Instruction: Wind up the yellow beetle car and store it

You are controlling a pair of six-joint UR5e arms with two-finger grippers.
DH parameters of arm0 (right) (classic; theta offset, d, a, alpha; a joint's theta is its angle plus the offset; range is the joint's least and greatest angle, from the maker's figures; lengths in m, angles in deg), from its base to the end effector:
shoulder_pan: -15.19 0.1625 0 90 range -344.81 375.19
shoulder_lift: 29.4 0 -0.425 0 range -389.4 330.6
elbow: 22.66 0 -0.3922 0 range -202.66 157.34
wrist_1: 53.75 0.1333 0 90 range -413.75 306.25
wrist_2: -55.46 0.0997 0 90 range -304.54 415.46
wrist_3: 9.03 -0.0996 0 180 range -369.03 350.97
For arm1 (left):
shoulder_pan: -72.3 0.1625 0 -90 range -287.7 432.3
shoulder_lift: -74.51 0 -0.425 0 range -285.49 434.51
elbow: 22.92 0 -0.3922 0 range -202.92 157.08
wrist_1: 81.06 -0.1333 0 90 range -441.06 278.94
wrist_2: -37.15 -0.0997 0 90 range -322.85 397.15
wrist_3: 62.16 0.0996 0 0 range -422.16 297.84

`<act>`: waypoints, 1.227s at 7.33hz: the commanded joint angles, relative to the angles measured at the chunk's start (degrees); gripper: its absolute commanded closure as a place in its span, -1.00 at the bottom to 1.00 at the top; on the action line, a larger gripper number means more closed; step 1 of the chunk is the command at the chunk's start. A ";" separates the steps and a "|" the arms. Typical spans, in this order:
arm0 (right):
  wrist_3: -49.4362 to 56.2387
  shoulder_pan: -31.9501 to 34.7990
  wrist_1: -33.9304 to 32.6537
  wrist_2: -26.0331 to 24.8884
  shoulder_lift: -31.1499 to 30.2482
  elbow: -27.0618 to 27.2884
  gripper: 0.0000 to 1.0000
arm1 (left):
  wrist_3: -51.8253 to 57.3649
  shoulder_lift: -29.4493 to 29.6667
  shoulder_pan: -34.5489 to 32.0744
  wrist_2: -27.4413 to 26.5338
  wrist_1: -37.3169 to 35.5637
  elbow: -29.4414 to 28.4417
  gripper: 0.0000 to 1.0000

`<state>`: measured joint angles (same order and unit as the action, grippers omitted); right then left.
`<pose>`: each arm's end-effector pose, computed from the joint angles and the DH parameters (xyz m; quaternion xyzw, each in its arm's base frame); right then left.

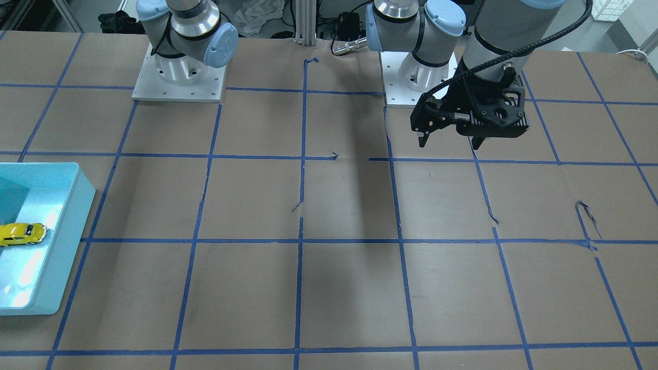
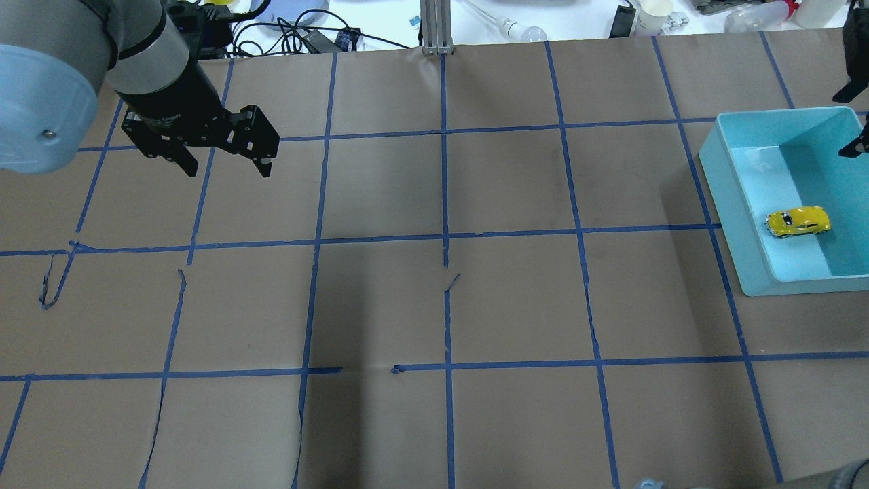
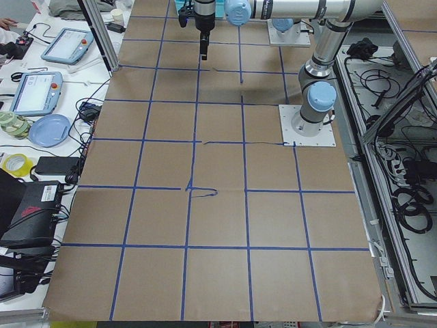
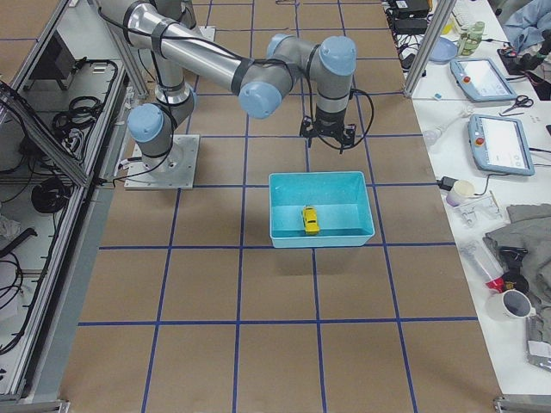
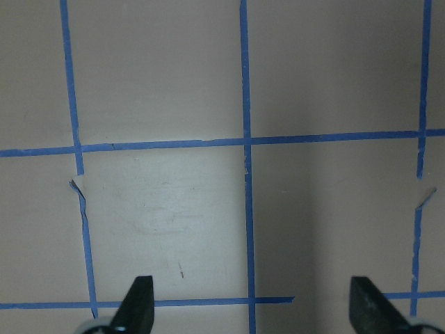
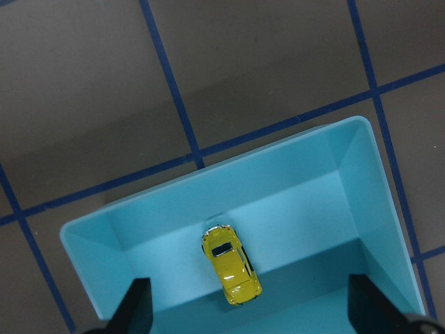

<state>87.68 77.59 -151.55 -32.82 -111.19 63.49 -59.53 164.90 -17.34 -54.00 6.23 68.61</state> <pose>-0.1374 -0.5570 0.4599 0.5672 -0.8229 0.0273 0.0195 -0.1282 -0.4968 0.4762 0.0197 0.9997 -0.0066 0.0102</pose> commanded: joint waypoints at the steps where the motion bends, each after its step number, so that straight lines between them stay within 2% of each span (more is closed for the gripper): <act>1: -16.47 7.35 3.93 0.13 -4.33 -0.99 -1.00 | 0.01 -0.12 0.07 -0.43 0.07 0.14 -1.00; 4: -47.99 23.60 4.72 -0.31 -4.86 -0.99 -1.00 | -0.07 -0.30 0.07 -0.70 0.16 0.23 -1.00; 5: -57.59 26.26 5.77 0.04 -5.04 -1.42 -1.00 | 0.01 -0.30 0.07 -0.70 0.16 0.14 -1.00; 8: -76.42 32.68 6.21 -0.31 -6.18 -1.60 -1.00 | 0.01 -0.38 0.16 -0.79 0.25 0.23 -1.00; 9: -85.46 32.79 7.26 0.04 -7.32 -1.60 -1.00 | 0.01 -0.38 0.16 -0.61 0.25 0.23 -1.00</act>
<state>12.66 109.18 -145.25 -32.92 -117.56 61.94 -59.52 164.52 -17.19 -54.78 6.52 68.83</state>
